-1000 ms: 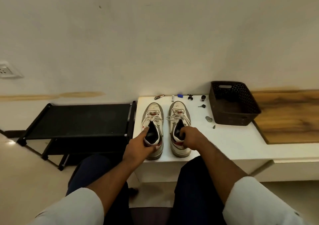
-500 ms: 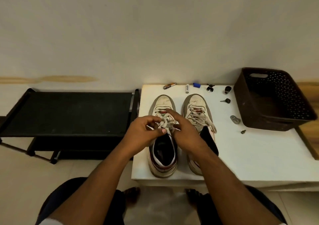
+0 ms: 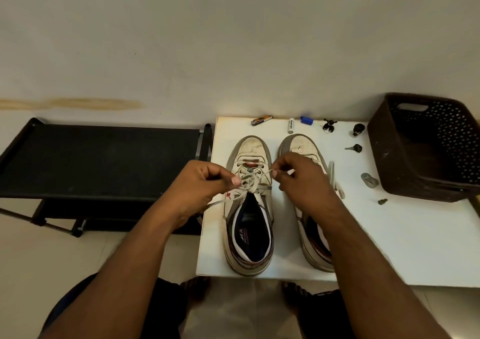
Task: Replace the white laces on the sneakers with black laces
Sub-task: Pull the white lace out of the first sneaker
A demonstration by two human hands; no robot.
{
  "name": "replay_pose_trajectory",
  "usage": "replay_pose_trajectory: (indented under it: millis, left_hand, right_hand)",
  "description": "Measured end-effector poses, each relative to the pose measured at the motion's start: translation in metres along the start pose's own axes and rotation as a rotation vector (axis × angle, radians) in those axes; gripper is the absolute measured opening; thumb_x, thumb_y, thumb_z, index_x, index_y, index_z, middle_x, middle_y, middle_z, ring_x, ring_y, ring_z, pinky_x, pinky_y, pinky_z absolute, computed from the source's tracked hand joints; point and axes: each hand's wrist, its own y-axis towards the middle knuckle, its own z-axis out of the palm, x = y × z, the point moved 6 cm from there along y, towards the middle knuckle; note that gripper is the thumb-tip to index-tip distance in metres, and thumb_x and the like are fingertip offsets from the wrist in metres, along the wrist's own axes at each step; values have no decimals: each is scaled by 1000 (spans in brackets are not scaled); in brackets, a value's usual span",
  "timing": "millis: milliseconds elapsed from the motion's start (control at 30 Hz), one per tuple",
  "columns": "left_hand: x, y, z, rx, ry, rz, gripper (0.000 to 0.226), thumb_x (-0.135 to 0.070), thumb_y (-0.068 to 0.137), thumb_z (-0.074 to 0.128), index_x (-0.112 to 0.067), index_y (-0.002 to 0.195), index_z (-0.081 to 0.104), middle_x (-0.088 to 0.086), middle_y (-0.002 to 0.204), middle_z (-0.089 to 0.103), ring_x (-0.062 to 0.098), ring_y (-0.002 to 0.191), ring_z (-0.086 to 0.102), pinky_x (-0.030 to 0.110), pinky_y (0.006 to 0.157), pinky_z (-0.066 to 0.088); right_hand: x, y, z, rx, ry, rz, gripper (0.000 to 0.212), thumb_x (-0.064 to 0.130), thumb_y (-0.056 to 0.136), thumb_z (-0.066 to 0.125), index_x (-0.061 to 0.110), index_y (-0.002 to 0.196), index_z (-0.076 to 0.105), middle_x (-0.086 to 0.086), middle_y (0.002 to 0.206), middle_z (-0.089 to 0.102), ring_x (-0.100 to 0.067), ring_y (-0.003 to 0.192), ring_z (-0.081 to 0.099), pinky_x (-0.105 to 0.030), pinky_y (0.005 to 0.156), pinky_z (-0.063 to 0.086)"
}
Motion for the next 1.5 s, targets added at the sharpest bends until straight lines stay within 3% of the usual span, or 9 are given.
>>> replay_pose_trajectory:
  millis: [167,333,433,633,767,900,1067,1200,1500]
  left_hand:
    - [-3,-3,3,57,59,-54,14,-20,83,73,-7,87,77,-7,70,73,-3,66,66,14,66,48]
    - [-1,-4,-4,59,82,-81,13,-26,81,75,-13,83,78,14,85,74,36,85,66,40,85,54]
    - [-1,-5,-7,6,9,-92,14,-22,83,73,-9,79,77,1,67,68,15,58,55,28,60,44]
    - [-1,3,15,-135,245,-17,53,-77,66,62,-27,80,76,-11,86,71,1,83,64,23,72,49]
    - [-6,7,18,-242,248,145,16,-37,77,78,-24,86,78,-10,87,66,1,78,62,18,67,47]
    - [-16,2,7,-363,23,216,14,-20,78,78,-13,90,78,0,86,68,4,79,65,17,73,52]
    - [-20,-7,-12,-494,-275,261,5,-9,78,76,-13,76,75,-1,79,67,5,68,62,18,66,49]
    - [-20,-11,-24,-600,-546,264,2,-11,83,71,-12,82,71,2,74,66,16,70,58,27,66,52]
    - [4,-43,-90,-1226,-643,245,11,-28,91,66,-17,92,66,-3,80,66,6,67,62,24,62,53]
  right_hand:
    - [-3,-5,-8,-115,87,69,12,6,93,53,13,87,60,-3,79,65,-17,69,62,-28,57,53]
    - [-10,-5,-20,-283,66,97,11,7,91,52,13,87,61,-8,82,66,-28,78,65,-46,72,57]
    - [-9,-7,-23,-358,95,107,23,8,92,52,26,78,55,-5,81,64,-29,77,65,-49,70,57]
    - [3,-9,0,-77,270,123,35,-3,91,55,26,112,56,10,96,57,-18,70,64,-30,54,57]
    - [5,-7,20,79,116,55,46,-1,85,66,22,124,60,3,117,63,-17,95,65,-35,79,58]
    - [7,-6,24,77,44,29,19,7,86,67,14,103,73,3,86,69,-10,78,64,-30,78,54]
    - [4,-7,-13,-260,-32,41,14,9,87,65,9,98,74,0,89,69,-10,82,62,-12,74,45]
    - [-3,-10,-31,-478,49,68,13,7,88,62,9,95,73,-4,90,71,-22,85,66,-32,84,52]
    - [-22,-13,-59,-721,946,251,15,-2,91,56,11,87,61,-13,92,63,-23,76,67,-30,68,58]
